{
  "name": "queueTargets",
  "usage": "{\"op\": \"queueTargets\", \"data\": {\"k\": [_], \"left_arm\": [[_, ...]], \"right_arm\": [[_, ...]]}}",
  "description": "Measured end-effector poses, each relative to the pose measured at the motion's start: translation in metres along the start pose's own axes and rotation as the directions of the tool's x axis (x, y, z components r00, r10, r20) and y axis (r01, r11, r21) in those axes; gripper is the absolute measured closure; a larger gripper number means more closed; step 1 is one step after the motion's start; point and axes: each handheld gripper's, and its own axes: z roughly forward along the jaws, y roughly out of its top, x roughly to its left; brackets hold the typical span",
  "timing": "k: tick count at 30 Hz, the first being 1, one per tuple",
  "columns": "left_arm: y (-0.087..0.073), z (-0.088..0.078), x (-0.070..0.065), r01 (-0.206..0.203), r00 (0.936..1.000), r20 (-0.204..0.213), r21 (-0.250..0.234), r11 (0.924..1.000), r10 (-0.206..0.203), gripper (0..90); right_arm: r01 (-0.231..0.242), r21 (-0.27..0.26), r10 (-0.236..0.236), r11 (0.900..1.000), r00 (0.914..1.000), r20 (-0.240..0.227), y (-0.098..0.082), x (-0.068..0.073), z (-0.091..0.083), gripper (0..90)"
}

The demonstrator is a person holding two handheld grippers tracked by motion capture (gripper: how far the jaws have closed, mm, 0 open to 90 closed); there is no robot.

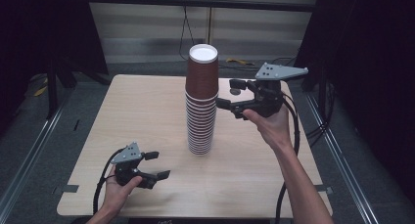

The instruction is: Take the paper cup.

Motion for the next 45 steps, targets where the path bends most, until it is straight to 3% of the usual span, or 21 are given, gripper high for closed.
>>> {"op": "queueTargets", "data": {"k": [15, 35, 45], "left_arm": [[0.000, 0.000, 0.000, 0.000, 1.0000, 0.002, 0.000, 1.0000, 0.000, 16.7], [0.000, 0.000, 0.001, 0.001, 1.0000, 0.007, 0.001, 1.0000, -0.001, 16.7], [0.000, 0.000, 0.001, 0.000, 1.0000, 0.006, 0.003, 1.0000, 0.000, 16.7]], "right_arm": [[0.018, 0.040, -0.017, 0.999, 0.9997, -0.020, 0.036, -0.006, 0.019, 15.4], [0.019, 0.053, -0.018, 0.998, 0.9997, -0.018, 0.061, -0.010, 0.052, 14.8], [0.015, 0.064, -0.015, 0.998, 0.9998, -0.011, 0.063, -0.011, 0.057, 18.5]]}}
